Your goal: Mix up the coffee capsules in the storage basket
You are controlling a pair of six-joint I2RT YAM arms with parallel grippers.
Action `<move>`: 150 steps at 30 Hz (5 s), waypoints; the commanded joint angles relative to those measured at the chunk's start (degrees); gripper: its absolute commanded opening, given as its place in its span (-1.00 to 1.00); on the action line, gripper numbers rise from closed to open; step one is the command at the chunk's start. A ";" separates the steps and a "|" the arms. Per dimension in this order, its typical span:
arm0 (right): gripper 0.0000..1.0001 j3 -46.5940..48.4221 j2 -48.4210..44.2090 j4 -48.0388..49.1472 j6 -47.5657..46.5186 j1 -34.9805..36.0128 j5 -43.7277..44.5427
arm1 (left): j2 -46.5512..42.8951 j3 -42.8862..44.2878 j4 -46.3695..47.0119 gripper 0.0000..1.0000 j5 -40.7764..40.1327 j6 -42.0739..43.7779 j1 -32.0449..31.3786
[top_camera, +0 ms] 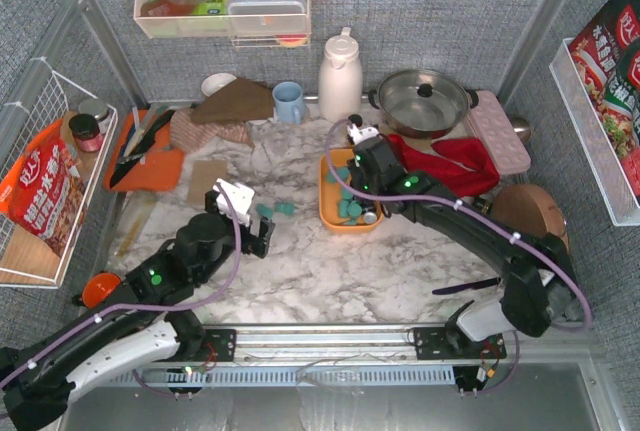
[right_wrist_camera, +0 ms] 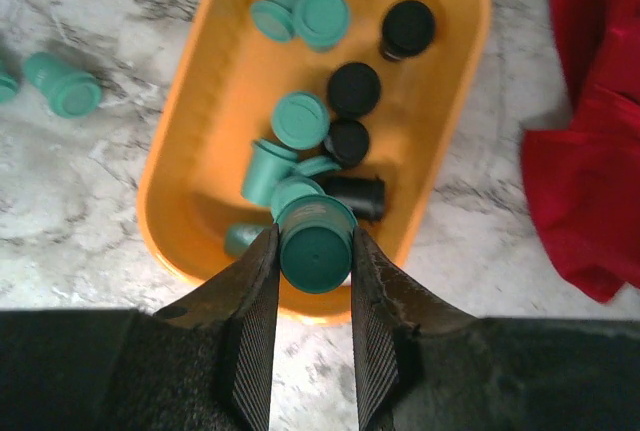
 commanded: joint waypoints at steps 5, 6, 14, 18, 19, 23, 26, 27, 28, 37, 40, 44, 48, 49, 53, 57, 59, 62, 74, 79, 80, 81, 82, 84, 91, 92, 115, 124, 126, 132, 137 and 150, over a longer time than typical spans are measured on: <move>-0.89 7.28 12.70 5.18 1.88 -1.47 -13.16 | 1.70 0.67 -3.23 0.98 -0.82 0.47 0.09; -0.88 8.07 14.46 5.76 2.20 -1.46 -14.36 | 1.67 0.52 -3.17 0.98 -0.67 0.47 0.10; -0.71 12.36 22.66 5.84 3.48 -1.48 -14.37 | 1.25 0.43 -3.29 0.98 -0.39 0.30 0.10; -0.24 12.49 22.79 5.19 3.22 -1.47 -12.98 | 1.22 0.24 -2.99 0.98 -0.46 0.30 0.18; -0.16 12.38 22.70 5.08 3.14 -1.46 -12.52 | 1.30 0.24 -2.98 0.98 -0.34 0.23 0.19; 0.06 12.35 22.65 4.27 2.90 -1.56 -11.68 | 1.78 0.33 -3.02 0.98 -0.01 0.12 0.19; 0.16 12.36 22.37 4.02 2.77 -1.56 -11.53 | 2.16 0.42 -3.15 0.98 -0.15 0.03 0.14; 0.19 12.39 22.16 3.77 2.77 -1.55 -11.43 | 2.26 0.37 -3.10 0.98 -0.24 0.04 0.18; 0.23 12.43 21.76 3.43 2.88 -1.55 -11.33 | 2.27 0.33 -3.07 0.98 -0.35 0.04 0.18; 0.42 6.90 9.91 1.65 1.11 -1.41 -6.04 | 2.85 0.17 -1.39 0.98 -3.88 -2.90 0.18; 0.42 3.16 2.55 1.34 0.33 -1.46 -4.33 | 4.38 -0.79 0.61 0.98 -11.22 -9.07 0.14; 0.41 -2.14 -6.30 0.07 -0.11 -1.46 -3.27 | 8.42 -4.33 5.18 0.98 -18.38 -18.58 0.58; 0.41 -5.92 -14.04 -1.83 -0.58 -1.47 -2.20 | 15.17 -5.00 8.50 0.98 -20.21 -24.29 2.12; 0.41 -6.75 -15.78 -2.18 -0.83 -1.53 -1.94 | 17.26 -4.58 8.87 0.98 -20.19 -25.45 2.77; 0.41 -10.98 -21.67 -2.60 -1.35 -1.62 -0.61 | 25.11 -2.70 9.85 0.98 -19.79 -30.36 6.05; 0.41 -14.05 -25.75 -2.41 -1.21 -1.60 -0.50 | 33.16 0.88 7.47 0.98 -22.90 -39.22 8.56; 0.41 -15.03 -26.99 -2.53 -1.03 -1.57 -0.68 | 36.13 2.72 7.58 0.98 -22.50 -41.32 9.67; 0.41 -16.12 -28.40 -3.07 -1.05 -1.56 -0.77 | 40.22 5.52 7.58 0.98 -20.77 -44.12 11.39; 0.41 -17.70 -31.05 -3.09 -1.53 -1.61 -1.55 | 54.71 14.13 1.79 0.76 -16.58 -58.16 16.55; 0.40 -17.88 -31.20 -2.84 -1.53 -1.58 -2.17 | 58.08 15.61 0.72 0.67 -14.41 -61.95 16.80; 0.40 -17.88 -31.27 -2.88 -1.58 -1.60 -2.18 | 58.63 15.90 0.27 0.65 -14.31 -62.69 16.77; 0.40 -17.91 -31.29 -2.75 -1.62 -1.58 -2.18 | 59.19 16.22 -0.32 0.62 -14.27 -63.58 16.86; 0.40 -17.89 -31.36 -2.74 -1.62 -1.56 -2.24 | 59.67 16.56 -0.86 0.59 -14.20 -64.35 16.88; 0.40 -17.94 -31.38 -2.85 -1.55 -1.56 -2.33 | 60.59 17.19 -2.20 0.54 -13.98 -65.98 16.88; 0.40 -17.76 -31.82 -3.01 -1.37 -1.59 -2.54 | 63.49 17.79 -3.59 0.41 -12.78 -68.56 17.10; 0.40 -17.72 -31.88 -3.09 -1.36 -1.59 -2.58 | 63.79 17.67 -3.37 0.39 -12.43 -68.89 17.12; 0.40 -15.36 -29.64 -5.88 -0.57 -1.60 -4.88 | 43.24 5.70 10.86 -0.87 -7.66 -45.52 16.69; 0.40 -15.35 -26.87 -5.59 0.69 -1.55 -6.60 | 39.49 4.45 14.19 -0.76 -2.94 -41.08 16.70; 0.40 -14.73 -26.48 -6.01 1.13 -1.60 -7.49 | 38.54 3.31 18.86 -0.76 2.15 -37.19 16.51; 0.40 -12.50 -24.97 -7.00 2.32 -1.57 -11.75 | 32.65 -2.24 35.81 -0.71 15.84 -24.08 13.89; 0.40 -9.70 -22.57 -7.46 4.64 -1.40 -17.05 | 28.41 -9.31 50.78 -0.60 27.43 -7.90 8.68; 0.33 -5.93 -17.97 0.05 12.85 3.24 -26.05 | 31.54 -12.68 59.17 -0.56 31.88 16.16 -1.81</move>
